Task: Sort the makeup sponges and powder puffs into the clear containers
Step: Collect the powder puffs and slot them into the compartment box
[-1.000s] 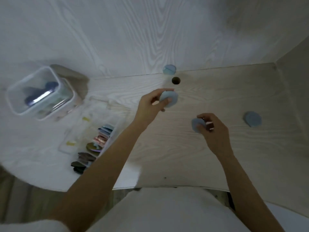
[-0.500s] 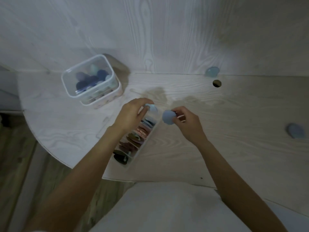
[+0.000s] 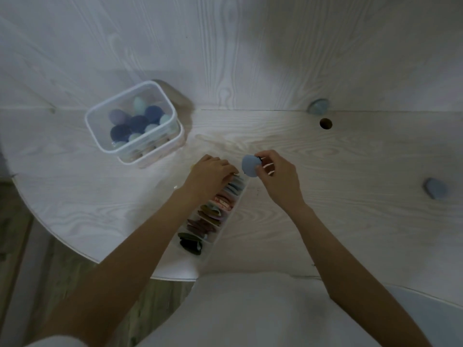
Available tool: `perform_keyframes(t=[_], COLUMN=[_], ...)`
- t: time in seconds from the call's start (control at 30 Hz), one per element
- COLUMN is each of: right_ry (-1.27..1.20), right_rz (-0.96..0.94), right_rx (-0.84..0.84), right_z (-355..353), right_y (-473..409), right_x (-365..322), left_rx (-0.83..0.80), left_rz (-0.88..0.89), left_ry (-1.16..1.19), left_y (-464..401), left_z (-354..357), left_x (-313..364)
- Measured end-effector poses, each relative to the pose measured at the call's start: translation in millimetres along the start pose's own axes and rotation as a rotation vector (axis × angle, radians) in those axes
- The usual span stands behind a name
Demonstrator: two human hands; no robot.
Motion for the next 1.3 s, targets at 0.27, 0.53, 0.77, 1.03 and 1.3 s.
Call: perform_keyframes(t=[0.27,0.53,0.77,1.03,1.3], right_ry=[0.279,0.395,0.357,0.242,0.112], right_rz=[-0.206,-0.243,-0.268,-0.122,0.314], right_rx=[0.082,0.091,-0.066,0.134,0.315], right_z=[30,41,44,-31,-54], right_y=[8,3,-1,-69,-172], right_x=[-7,5,14,70,131], left_rx=[0.033,0.124,0.014,0.046,0.118], left_rz=[-0.006,-0.09,-0.133,-0.145,-0.207], left_ry=[0.016,0.065,0.032,0.041,0.052], left_y=[5,14,15,2,-26], left_z=[-3,-2,5,5,18], left_x=[-5,-4,-1,1,15])
Point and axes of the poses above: each hand's wrist, its own y-axis away from the middle knuckle, its own z-axis out of the palm, x = y × z, the point moved 7 cm from there along -y, towards the middle knuckle, and after that the axes turned 14 degrees about x, right-handed, at the moved point
